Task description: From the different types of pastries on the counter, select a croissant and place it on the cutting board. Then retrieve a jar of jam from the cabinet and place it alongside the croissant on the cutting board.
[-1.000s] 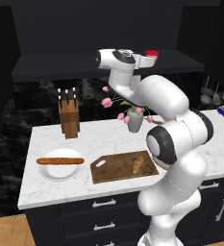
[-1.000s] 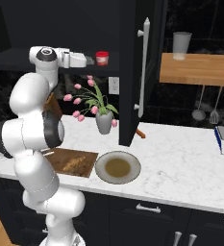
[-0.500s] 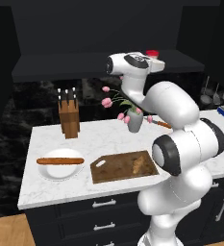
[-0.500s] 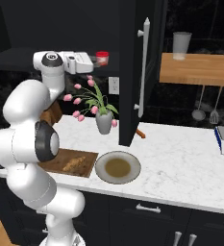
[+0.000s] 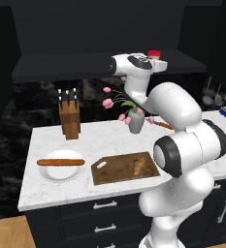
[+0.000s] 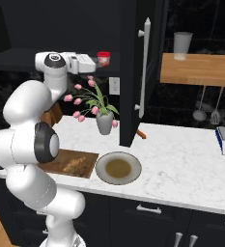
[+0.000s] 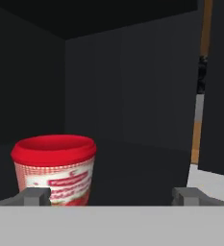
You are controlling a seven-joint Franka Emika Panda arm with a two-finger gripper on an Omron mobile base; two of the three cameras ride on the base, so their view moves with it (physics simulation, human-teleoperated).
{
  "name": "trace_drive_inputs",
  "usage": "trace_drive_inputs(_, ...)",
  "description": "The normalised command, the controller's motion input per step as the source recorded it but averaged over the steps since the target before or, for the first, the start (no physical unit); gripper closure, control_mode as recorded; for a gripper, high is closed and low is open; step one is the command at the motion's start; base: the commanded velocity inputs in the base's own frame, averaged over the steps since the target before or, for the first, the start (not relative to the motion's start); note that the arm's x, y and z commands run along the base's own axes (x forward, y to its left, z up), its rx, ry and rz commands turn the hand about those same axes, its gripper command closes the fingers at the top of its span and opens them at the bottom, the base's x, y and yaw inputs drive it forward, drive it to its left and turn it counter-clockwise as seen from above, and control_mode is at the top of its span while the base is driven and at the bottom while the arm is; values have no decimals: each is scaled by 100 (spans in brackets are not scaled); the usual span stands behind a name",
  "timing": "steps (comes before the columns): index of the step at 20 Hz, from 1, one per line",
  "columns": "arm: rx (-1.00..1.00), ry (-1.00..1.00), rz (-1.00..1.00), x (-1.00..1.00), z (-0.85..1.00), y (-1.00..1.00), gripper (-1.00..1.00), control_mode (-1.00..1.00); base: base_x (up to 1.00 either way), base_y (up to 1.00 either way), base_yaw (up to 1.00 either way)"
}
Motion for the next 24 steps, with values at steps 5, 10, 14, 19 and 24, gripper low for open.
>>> trace_drive_inputs(5, -1, 6, 7, 5, -11, 12, -100, -100, 0, 0, 0)
trace_drive_inputs(10, 0, 0, 4, 1, 0, 0, -100, -100, 0, 0, 0)
trace_drive_inputs(14, 0, 0, 0, 14, 0, 0, -100, -100, 0, 0, 0)
trace_drive_inputs(19, 0, -1, -1, 32, -2, 25, -100, -100, 0, 0, 0)
trace_drive_inputs(24, 0, 0, 3, 35, 0, 0, -100, -100, 0, 0, 0)
